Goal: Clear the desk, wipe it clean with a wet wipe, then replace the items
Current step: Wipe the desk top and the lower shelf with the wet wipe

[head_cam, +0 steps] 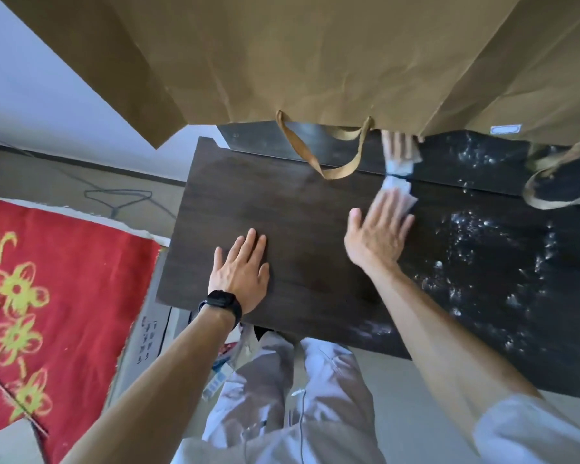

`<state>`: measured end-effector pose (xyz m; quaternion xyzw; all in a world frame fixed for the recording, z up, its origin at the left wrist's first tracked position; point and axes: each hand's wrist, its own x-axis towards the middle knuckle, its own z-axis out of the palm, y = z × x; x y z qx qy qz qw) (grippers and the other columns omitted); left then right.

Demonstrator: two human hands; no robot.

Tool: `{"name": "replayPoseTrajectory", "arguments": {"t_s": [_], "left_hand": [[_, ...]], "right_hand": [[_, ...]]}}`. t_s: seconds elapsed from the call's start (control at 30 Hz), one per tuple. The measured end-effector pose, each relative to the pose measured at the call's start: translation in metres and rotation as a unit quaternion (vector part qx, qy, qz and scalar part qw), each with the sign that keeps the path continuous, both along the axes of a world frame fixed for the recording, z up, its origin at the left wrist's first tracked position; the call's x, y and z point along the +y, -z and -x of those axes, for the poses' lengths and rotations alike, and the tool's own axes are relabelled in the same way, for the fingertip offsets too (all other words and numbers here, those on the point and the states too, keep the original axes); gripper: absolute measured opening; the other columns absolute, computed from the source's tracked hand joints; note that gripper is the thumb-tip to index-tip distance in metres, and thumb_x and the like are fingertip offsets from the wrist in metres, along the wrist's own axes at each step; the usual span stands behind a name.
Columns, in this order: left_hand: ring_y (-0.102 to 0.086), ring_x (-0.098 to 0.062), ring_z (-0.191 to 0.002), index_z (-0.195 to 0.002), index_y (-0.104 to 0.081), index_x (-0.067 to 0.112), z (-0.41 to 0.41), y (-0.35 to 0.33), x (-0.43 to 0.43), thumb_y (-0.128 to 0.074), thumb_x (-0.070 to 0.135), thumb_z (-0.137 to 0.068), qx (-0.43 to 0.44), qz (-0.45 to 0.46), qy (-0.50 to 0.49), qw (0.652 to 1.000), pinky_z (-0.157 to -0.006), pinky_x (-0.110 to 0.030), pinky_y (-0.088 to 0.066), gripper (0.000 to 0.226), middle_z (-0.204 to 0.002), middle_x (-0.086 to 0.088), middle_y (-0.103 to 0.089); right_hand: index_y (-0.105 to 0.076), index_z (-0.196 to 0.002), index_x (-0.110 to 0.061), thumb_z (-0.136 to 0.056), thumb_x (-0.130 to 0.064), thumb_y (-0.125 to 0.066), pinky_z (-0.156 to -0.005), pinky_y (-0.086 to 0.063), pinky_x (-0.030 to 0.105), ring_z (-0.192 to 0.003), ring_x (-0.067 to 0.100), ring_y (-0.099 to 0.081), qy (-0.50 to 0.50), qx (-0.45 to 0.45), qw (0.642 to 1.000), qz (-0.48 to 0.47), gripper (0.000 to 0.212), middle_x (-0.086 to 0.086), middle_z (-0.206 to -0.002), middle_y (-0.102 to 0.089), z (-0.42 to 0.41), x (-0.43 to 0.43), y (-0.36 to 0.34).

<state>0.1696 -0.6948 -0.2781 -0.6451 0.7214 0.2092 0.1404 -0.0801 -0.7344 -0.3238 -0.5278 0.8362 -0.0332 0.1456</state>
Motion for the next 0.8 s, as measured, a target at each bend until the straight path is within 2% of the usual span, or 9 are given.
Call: {"name": "replayPoseTrajectory", "arguments": {"t_s": [0.1,0.17,0.27,0.37,0.5,0.57,0.63,0.73,0.8], "left_hand": [[-0.006,-0.018,-0.152,-0.158,-0.009,0.025,0.011,0.003,0.003,-0.029,0.041,-0.102,-0.012,0.001,-0.017,1.000,-0.120,-0.050,-0.011,0.061,-0.166,0.005,-0.002],[-0.005,-0.018,-0.152,-0.158,-0.007,0.025,0.014,0.005,0.005,-0.028,0.043,-0.102,-0.025,0.000,-0.024,0.999,-0.121,-0.050,-0.010,0.062,-0.165,0.006,0.000],[-0.005,-0.016,-0.152,-0.158,-0.006,0.027,0.020,0.003,0.006,-0.027,0.043,-0.103,-0.038,-0.008,-0.015,0.999,-0.121,-0.050,-0.008,0.061,-0.165,0.008,0.002],[-0.006,-0.017,-0.152,-0.157,-0.008,0.028,0.035,-0.001,0.009,-0.028,0.042,-0.103,-0.021,-0.017,0.002,1.000,-0.121,-0.051,-0.009,0.060,-0.165,0.007,0.001],[-0.005,-0.017,-0.152,-0.157,-0.008,0.030,0.056,-0.005,0.016,-0.027,0.042,-0.103,0.000,-0.023,0.021,1.000,-0.122,-0.050,-0.008,0.059,-0.165,0.007,0.002],[-0.004,-0.017,-0.152,-0.157,-0.008,0.030,0.057,-0.005,0.022,-0.027,0.042,-0.103,0.000,-0.021,0.014,1.000,-0.121,-0.049,-0.007,0.058,-0.165,0.007,0.001],[-0.006,-0.017,-0.152,-0.157,-0.010,0.029,0.050,-0.004,0.030,-0.028,0.041,-0.103,-0.003,-0.015,0.012,1.000,-0.121,-0.049,-0.008,0.058,-0.165,0.006,-0.001],[-0.009,-0.019,-0.152,-0.157,-0.013,0.027,0.029,-0.002,0.046,-0.029,0.041,-0.102,-0.018,-0.012,0.012,1.000,-0.121,-0.050,-0.012,0.059,-0.165,0.004,-0.006],[-0.009,-0.019,-0.152,-0.157,-0.013,0.027,0.012,-0.003,0.057,-0.030,0.041,-0.102,-0.024,-0.008,0.004,1.000,-0.121,-0.050,-0.013,0.059,-0.165,0.004,-0.006]], "right_hand": [[-0.007,-0.157,-0.012,-0.102,-0.049,-0.020,-0.122,0.003,0.052,-0.153,0.022,0.002,-0.227,-0.009,0.974,0.022,0.068,0.005,-0.166,-0.004,-0.052,-0.016,0.006],[-0.004,-0.158,-0.015,-0.102,-0.049,-0.015,-0.122,0.002,0.053,-0.153,0.019,0.004,-0.305,-0.013,0.952,0.013,0.066,0.001,-0.166,-0.002,-0.062,-0.037,0.005],[-0.002,-0.158,-0.018,-0.101,-0.051,-0.009,-0.122,0.005,0.054,-0.153,0.017,0.006,-0.228,-0.013,0.973,-0.001,0.067,-0.002,-0.166,0.001,-0.021,-0.044,0.010],[0.001,-0.158,-0.015,-0.100,-0.051,-0.013,-0.121,0.001,0.056,-0.153,0.020,0.006,-0.037,-0.002,0.999,-0.004,0.070,0.002,-0.166,0.002,0.048,-0.005,0.013],[-0.003,-0.157,-0.009,-0.097,-0.052,-0.017,-0.119,-0.005,0.061,-0.153,0.026,0.002,0.092,-0.003,0.996,-0.021,0.075,0.011,-0.166,-0.003,0.089,0.019,0.005],[0.001,-0.157,-0.010,-0.099,-0.053,-0.016,-0.120,0.003,0.059,-0.153,0.025,0.007,0.031,-0.002,0.999,-0.016,0.074,0.008,-0.166,0.004,0.064,0.015,0.004],[0.001,-0.157,-0.012,-0.100,-0.052,-0.017,-0.120,0.009,0.055,-0.152,0.022,0.009,-0.109,-0.011,0.994,-0.002,0.072,0.004,-0.165,0.005,0.016,0.018,0.003],[-0.004,-0.158,-0.013,-0.101,-0.051,-0.023,-0.122,0.001,0.055,-0.152,0.020,0.009,-0.281,-0.026,0.959,-0.010,0.070,0.001,-0.166,0.004,-0.045,0.048,0.005],[-0.007,-0.158,-0.015,-0.102,-0.050,-0.025,-0.122,-0.001,0.055,-0.153,0.017,0.007,-0.293,-0.012,0.956,-0.004,0.069,-0.001,-0.166,0.001,-0.037,0.059,0.007]]}}
